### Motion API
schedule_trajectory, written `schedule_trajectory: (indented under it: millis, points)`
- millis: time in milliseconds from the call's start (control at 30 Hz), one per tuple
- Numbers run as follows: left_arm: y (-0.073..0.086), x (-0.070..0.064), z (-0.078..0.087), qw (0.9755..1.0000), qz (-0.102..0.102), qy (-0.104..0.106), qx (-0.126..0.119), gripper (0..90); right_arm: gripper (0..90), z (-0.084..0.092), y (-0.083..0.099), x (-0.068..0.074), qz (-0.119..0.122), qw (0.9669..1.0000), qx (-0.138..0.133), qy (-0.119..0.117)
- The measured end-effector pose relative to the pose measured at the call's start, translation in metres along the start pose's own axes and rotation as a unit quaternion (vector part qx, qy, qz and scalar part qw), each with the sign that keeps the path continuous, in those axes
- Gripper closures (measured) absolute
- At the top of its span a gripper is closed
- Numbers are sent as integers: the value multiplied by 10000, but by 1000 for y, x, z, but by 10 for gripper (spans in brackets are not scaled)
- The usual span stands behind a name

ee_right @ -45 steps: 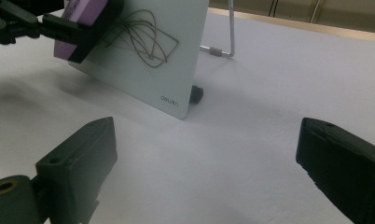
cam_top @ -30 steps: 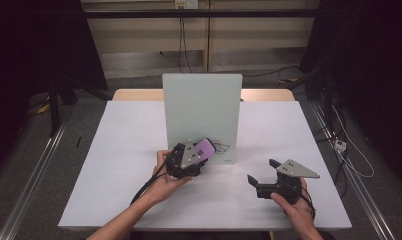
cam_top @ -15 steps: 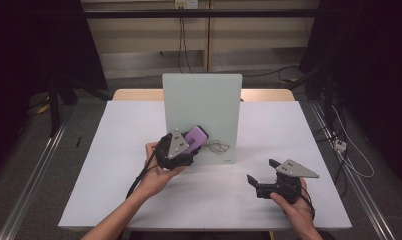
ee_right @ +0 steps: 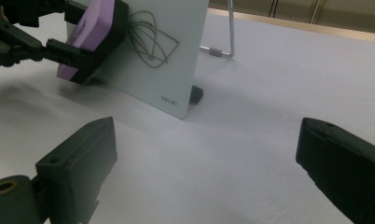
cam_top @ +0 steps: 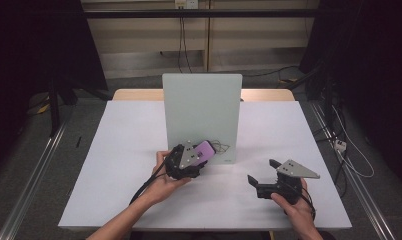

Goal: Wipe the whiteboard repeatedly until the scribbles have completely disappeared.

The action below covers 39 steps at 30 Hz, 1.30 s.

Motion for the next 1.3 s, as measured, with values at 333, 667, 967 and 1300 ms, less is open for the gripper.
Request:
schedule_trajectory:
  millis: [333, 667, 967, 1300]
  points:
    - [-7, 41, 26, 9971, 492, -386, -422, 410, 53, -1, 0, 0, 32, 10000, 13, 6]
    - [-4, 13, 7, 9995, 141, -133, -252, 410, 53, -1, 0, 1, 34, 10000, 21, -5]
    - [-4, -10, -9, 9998, -46, 202, -73, 410, 53, -2, 0, 2, 26, 10000, 26, -6]
    - [-16, 11, 1, 9993, 191, 71, -309, 410, 53, -1, 1, 0, 20, 10000, 32, 4]
Point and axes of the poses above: each handheld gripper's, and its own axes: z roughly backward along the jaws, y roughly out of its underside, x roughly to its left, the point moved 10 cm from there along -z, roughly forward along the jaws, and after that the axes turned 9 degrees about -z, right-handed, at the moved point
